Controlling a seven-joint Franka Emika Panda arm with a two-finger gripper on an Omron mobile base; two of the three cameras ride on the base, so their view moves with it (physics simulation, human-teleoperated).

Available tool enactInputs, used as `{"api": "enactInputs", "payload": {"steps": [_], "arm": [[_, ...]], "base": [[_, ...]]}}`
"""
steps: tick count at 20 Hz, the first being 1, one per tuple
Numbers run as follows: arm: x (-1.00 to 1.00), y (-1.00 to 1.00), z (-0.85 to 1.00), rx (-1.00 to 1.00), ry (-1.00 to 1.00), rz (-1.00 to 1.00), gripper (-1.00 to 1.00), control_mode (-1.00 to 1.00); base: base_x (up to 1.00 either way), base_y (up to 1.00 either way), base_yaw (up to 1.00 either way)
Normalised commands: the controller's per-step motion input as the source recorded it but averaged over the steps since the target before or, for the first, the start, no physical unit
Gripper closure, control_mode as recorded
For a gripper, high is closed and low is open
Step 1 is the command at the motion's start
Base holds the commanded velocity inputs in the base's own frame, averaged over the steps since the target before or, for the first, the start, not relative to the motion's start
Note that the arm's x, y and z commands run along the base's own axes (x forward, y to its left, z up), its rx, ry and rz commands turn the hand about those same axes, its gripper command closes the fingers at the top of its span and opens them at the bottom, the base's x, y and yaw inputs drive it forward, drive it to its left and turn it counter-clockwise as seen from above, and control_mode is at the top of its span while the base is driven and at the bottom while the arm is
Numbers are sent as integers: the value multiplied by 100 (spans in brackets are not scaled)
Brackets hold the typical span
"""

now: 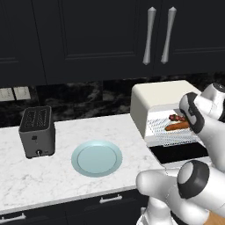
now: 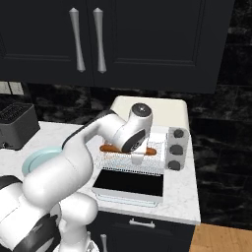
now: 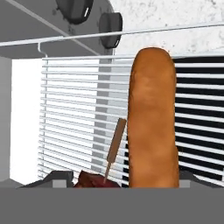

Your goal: Pick up the kebab skewer and baguette bread, and place them inside the toaster oven. Close the toaster oven door and start by setting the timer.

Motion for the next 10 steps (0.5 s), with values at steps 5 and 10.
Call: {"api": "enactInputs", "payload": {"steps": [5,10], "arm": [[4,-25,-39,0,0,0,100,-100],[41,-6,-3,0,0,0,100,-100]], "base": [[0,0,0],[0,0,0]]}}
